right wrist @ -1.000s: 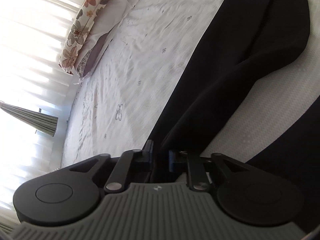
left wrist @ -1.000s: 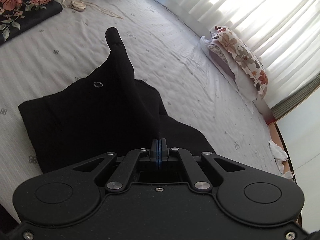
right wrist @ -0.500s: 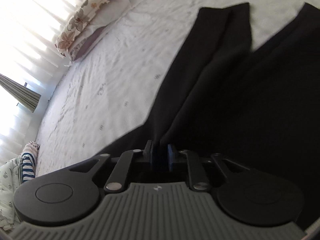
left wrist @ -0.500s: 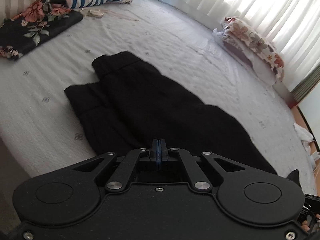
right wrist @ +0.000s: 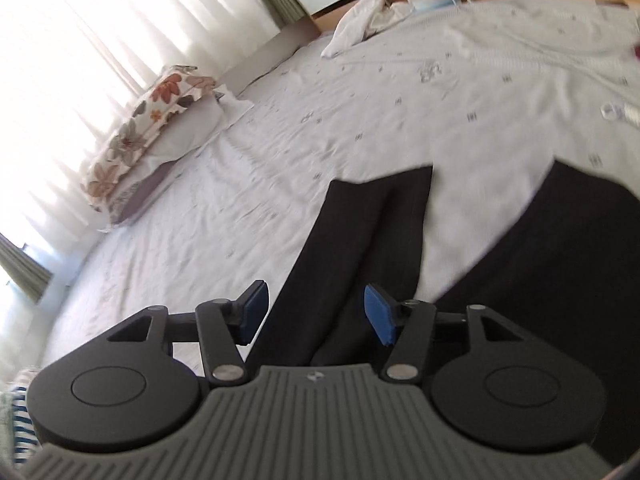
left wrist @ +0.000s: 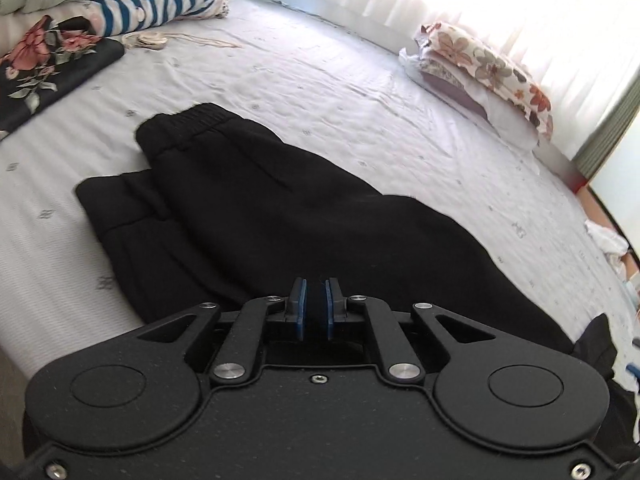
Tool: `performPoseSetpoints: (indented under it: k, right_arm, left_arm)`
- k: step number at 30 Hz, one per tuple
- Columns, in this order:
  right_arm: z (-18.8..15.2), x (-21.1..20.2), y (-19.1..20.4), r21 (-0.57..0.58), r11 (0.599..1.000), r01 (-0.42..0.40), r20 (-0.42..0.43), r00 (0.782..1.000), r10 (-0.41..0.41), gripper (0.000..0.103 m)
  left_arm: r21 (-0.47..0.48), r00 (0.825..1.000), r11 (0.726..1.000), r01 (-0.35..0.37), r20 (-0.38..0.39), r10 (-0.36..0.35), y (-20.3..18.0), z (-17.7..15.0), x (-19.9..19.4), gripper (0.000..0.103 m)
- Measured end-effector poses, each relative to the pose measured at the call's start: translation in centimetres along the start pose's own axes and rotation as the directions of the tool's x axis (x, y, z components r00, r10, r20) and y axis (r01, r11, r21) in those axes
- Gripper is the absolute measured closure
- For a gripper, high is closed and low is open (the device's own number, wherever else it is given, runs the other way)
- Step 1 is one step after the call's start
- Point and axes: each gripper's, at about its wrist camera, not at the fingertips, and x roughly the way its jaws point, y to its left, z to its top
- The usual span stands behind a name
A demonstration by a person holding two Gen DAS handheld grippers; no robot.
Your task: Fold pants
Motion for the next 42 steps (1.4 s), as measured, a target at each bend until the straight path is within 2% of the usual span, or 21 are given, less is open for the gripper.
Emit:
performPoseSetpoints:
  k: [4,8,10,15,16,17,18,19,20,23,27,32,38,42]
  right_arm:
    - [1.6,4.5,-0.2,-0.026,0.996,0.089,0.024,0.996,-0.088,0.033]
    - [2.4,7.6,-1.1,-0.002,0.997,0.079,0.033,0.996,-0.079,0.032]
    - [2.7,9.2,-1.0,-0.004,0.995,0.101,0.022,0.995,-0.101,0.032]
    - [2.7,11.5,0.2,-0.061,0.990,0.126,0.055,0.991,-0.123,0.032]
    - [2.7,11.9,0.5,-0.076,0.988,0.133,0.059,0.990,-0.129,0.039]
    - [2.8,12.3,0.8,-0.088,0.985,0.147,0.059,0.988,-0.142,0.061]
    - [2.7,12.5,1.1,-0.093,0.980,0.178,0.061,0.983,-0.173,0.090]
    - [2.6,12.7,1.3,-0.098,0.973,0.207,0.060,0.978,-0.202,0.097]
    - [2.6,12.6,1.6,-0.102,0.973,0.207,0.060,0.978,-0.202,0.098]
    - [2.8,10.6,1.9,-0.111,0.975,0.192,0.114,0.977,-0.179,0.100]
    - [3.8,5.6,1.1,-0.100,0.978,0.183,0.189,0.969,-0.162,0.100]
    - [4.2,-0.2,-1.4,-0.087,0.983,0.160,0.220,0.966,-0.138,0.100]
    - [2.7,-6.6,-5.6,-0.009,0.985,0.170,0.240,0.957,-0.163,0.100]
    - [0.6,-10.1,-8.6,0.004,0.973,0.231,0.244,0.943,-0.225,0.100]
  left_arm:
    - [0.009,1.000,1.000,-0.016,-0.020,0.016,-0.7,-0.4,2.0,0.093]
    - [0.020,0.999,0.998,-0.052,-0.013,0.052,-0.6,-0.6,3.6,0.091]
    - [0.025,0.998,0.998,-0.063,-0.007,0.063,-0.5,-0.7,4.1,0.091]
    - [0.040,0.997,0.996,-0.082,0.005,0.082,-0.7,-0.9,4.7,0.091]
    - [0.042,0.996,0.995,-0.085,0.006,0.085,-0.6,-0.9,4.8,0.091]
    - [0.045,0.996,0.995,-0.088,0.007,0.088,-0.7,-0.9,4.8,0.091]
    - [0.049,0.996,0.995,-0.091,0.008,0.091,-0.8,-0.9,4.8,0.091]
    - [0.052,0.996,0.994,-0.094,0.008,0.093,-0.8,-0.8,4.9,0.091]
    - [0.053,0.996,0.994,-0.094,0.008,0.094,-0.9,-0.8,4.8,0.091]
    - [0.045,0.996,0.995,-0.090,0.002,0.090,-0.7,-0.6,4.9,0.091]
    - [0.023,0.996,0.996,-0.084,-0.005,0.085,-0.3,-0.5,4.8,0.091]
    - [0.023,0.995,0.995,-0.097,-0.001,0.097,-0.4,-0.6,4.8,0.091]
    - [0.050,0.994,0.993,-0.109,-0.012,0.110,-0.7,-0.6,4.5,0.090]
    - [0.055,0.994,0.993,-0.109,-0.017,0.110,-0.7,-0.7,4.1,0.090]
